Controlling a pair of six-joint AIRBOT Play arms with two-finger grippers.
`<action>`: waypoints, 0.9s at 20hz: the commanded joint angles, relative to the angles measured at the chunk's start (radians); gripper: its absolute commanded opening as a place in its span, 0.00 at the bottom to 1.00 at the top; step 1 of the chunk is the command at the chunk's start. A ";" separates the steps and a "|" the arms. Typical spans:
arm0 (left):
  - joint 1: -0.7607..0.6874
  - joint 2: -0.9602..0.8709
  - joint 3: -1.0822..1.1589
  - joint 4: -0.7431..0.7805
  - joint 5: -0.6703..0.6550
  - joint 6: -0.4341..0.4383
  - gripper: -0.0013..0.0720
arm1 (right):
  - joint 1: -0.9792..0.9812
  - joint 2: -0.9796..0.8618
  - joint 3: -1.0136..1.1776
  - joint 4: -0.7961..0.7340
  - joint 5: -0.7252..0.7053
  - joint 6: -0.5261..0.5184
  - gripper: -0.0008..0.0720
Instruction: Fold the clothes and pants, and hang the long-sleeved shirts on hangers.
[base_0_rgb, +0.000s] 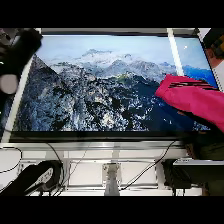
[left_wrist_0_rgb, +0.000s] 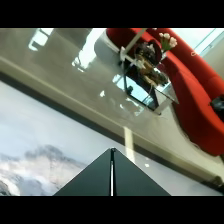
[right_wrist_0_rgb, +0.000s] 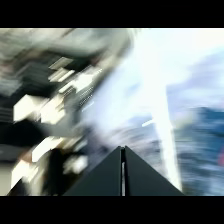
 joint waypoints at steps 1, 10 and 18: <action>0.010 0.076 0.151 0.037 -0.277 0.117 0.04 | 0.240 0.005 0.042 0.211 -0.068 -0.023 0.02; 0.010 0.269 0.248 0.038 -0.455 0.116 0.04 | 0.544 0.008 0.085 0.250 -0.127 -0.047 0.02; 0.010 0.322 0.248 0.037 -0.467 0.116 0.04 | 0.599 0.013 0.010 0.249 -0.214 -0.047 0.02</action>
